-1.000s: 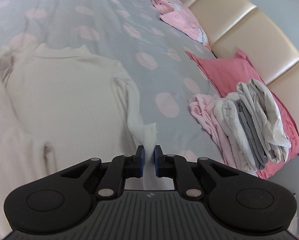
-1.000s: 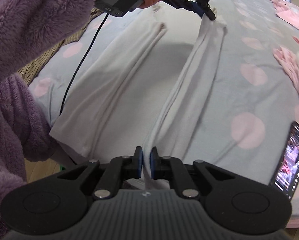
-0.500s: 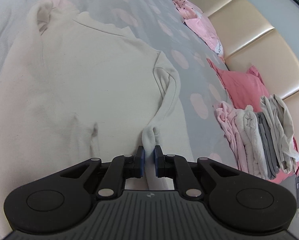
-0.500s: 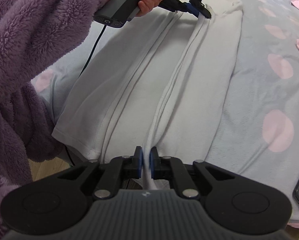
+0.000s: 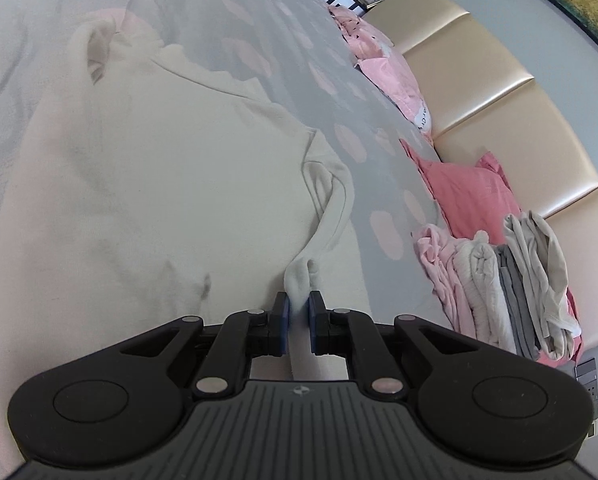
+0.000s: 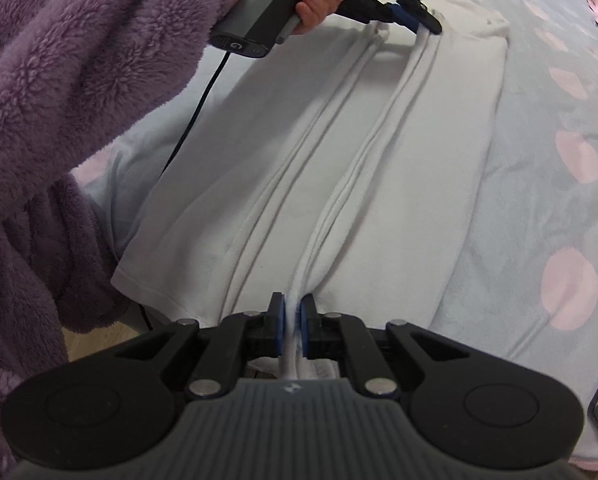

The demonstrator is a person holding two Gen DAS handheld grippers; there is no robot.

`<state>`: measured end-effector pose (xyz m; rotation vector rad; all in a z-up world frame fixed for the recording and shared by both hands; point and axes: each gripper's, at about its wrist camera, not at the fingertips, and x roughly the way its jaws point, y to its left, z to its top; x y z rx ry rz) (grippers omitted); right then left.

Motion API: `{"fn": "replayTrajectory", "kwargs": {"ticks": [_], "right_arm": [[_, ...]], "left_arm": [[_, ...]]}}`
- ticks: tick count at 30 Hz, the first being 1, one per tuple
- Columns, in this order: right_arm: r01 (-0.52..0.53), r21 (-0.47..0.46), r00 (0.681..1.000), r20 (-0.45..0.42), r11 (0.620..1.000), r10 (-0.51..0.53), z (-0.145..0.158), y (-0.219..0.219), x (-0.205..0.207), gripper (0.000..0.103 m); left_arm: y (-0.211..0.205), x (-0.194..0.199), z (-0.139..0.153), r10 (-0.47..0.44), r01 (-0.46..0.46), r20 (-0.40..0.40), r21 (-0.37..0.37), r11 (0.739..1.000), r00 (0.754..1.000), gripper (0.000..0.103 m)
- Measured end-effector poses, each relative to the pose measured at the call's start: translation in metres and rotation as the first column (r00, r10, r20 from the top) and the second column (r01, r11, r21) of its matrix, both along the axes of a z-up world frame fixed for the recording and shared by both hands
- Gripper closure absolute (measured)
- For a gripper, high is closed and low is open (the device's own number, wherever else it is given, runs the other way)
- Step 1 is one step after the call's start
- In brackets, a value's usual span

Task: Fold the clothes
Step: 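Release the cream sweater hem with both grippers and pull back, then pinch the folded sweater hem edge with both grippers side by side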

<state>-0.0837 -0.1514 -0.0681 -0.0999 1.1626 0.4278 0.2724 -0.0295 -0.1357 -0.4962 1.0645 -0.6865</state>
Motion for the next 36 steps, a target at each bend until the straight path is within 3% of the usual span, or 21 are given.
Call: {"fn": "replayTrajectory", "kwargs": {"ticks": [4, 6, 8, 10, 14, 22, 24, 30, 34, 36], "right_arm": [[-0.007, -0.013, 1.000, -0.006, 1.000, 0.007, -0.006, 0.003, 0.002, 0.094], [-0.012, -0.017, 1.000, -0.005, 1.000, 0.012, -0.010, 0.004, 0.002, 0.089], [-0.021, -0.002, 1.000, -0.008, 1.000, 0.021, -0.011, 0.005, 0.000, 0.081], [-0.036, 0.025, 0.999, -0.016, 0.999, 0.036, -0.010, 0.005, -0.003, 0.076], [-0.070, 0.074, 0.997, -0.023, 0.995, 0.072, -0.004, 0.002, -0.016, 0.075], [-0.026, 0.046, 0.995, 0.095, 0.999, 0.022, 0.018, -0.023, -0.032, 0.075], [0.017, 0.019, 0.993, 0.119, 1.000, -0.019, 0.018, -0.035, -0.031, 0.075], [0.147, 0.008, 0.984, 0.098, 0.989, -0.147, 0.010, -0.067, -0.021, 0.074], [0.164, 0.023, 0.984, 0.070, 0.986, -0.166, 0.001, -0.073, -0.023, 0.070], [0.156, 0.019, 0.984, 0.089, 0.988, -0.157, -0.001, -0.071, -0.027, 0.071]], "left_arm": [[-0.001, -0.001, -0.004, 0.002, -0.002, 0.000, 0.041, 0.999, 1.000, 0.095], [0.003, -0.002, 0.002, 0.031, -0.031, 0.012, 0.040, 0.999, 0.999, 0.082], [0.009, -0.003, 0.012, 0.049, -0.050, 0.028, 0.048, 0.998, 0.998, 0.076], [0.014, -0.007, 0.022, 0.040, -0.043, 0.048, 0.061, 0.997, 0.998, 0.076], [0.025, -0.025, 0.042, 0.008, -0.015, 0.082, 0.092, 0.996, 0.997, 0.076], [0.043, -0.104, 0.073, -0.141, 0.115, 0.122, 0.195, 0.974, 0.983, 0.074], [0.052, -0.127, 0.077, -0.160, 0.130, 0.126, 0.218, 0.967, 0.979, 0.062], [0.088, -0.193, 0.080, -0.120, 0.090, 0.105, 0.252, 0.964, 0.987, 0.052], [0.106, -0.231, 0.070, -0.092, 0.064, 0.086, 0.287, 0.956, 0.992, 0.052], [0.111, -0.249, 0.065, -0.083, 0.051, 0.094, 0.294, 0.954, 0.992, 0.059]]}}
